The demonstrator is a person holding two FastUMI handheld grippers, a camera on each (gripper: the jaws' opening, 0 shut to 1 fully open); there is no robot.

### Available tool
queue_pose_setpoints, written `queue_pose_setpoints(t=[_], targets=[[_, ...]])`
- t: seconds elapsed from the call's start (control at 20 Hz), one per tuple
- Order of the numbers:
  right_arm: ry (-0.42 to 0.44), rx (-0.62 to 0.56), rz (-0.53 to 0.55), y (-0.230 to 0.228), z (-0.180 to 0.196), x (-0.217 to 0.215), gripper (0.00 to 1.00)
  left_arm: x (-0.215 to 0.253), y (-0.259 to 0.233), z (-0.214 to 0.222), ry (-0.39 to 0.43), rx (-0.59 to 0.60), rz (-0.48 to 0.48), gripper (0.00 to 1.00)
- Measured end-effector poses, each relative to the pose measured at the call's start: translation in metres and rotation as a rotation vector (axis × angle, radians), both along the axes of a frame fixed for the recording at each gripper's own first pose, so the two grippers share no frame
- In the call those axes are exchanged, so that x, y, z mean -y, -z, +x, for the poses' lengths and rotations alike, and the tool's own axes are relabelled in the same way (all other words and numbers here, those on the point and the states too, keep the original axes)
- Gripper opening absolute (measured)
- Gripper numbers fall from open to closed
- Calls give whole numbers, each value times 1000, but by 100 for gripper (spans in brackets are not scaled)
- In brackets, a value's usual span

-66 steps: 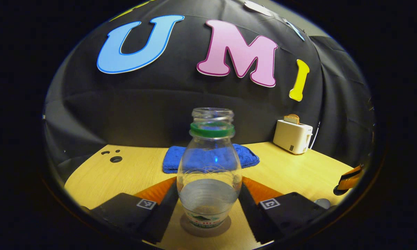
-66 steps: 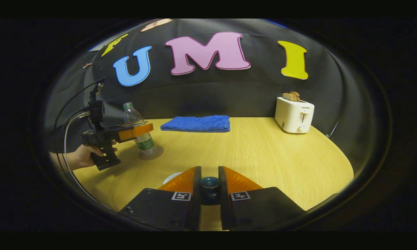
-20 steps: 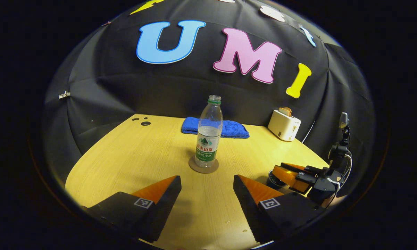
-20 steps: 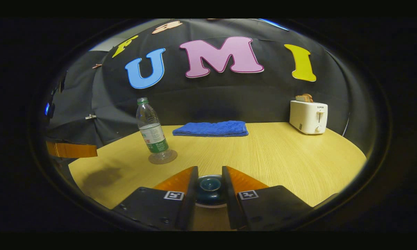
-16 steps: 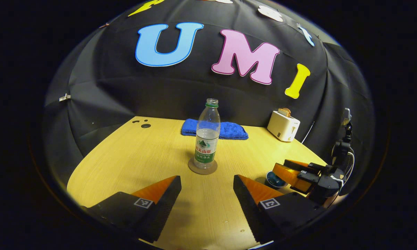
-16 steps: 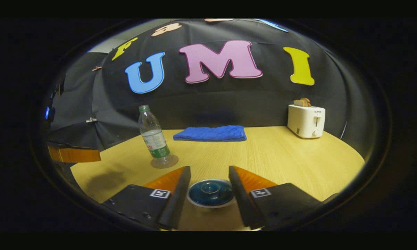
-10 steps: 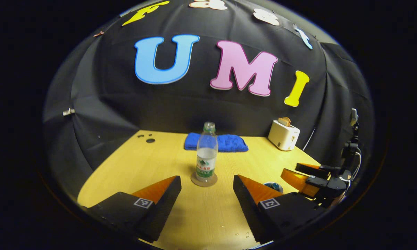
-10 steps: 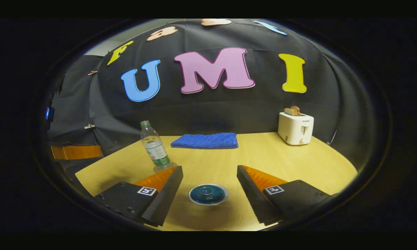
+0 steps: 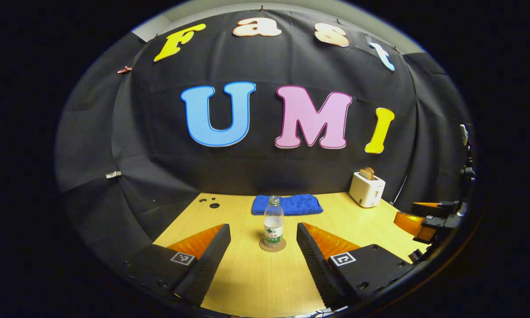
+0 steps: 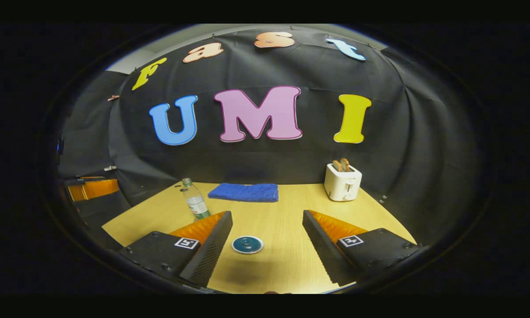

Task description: Open the teacup lid with one hand, grasp the water bottle and pour water into the teacup with the other hand; after pouring, place the water bottle on the coaster and then close the teacup lid.

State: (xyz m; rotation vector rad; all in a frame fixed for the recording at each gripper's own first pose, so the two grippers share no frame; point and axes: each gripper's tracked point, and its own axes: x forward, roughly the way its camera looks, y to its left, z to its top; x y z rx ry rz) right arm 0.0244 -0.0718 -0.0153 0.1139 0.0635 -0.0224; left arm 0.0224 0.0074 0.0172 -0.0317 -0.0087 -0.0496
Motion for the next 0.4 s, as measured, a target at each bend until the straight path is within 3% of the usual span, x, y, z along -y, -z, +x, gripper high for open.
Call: queue_pose_setpoints(t=[0.15,0.4], targets=[[-5,30,0,-28,-30,-7,99,-15,-20,-30,-56,71,32,96],[15,89,-56,-52,-78,-20,98,-10,-9,-72,-25,42,2,95]])
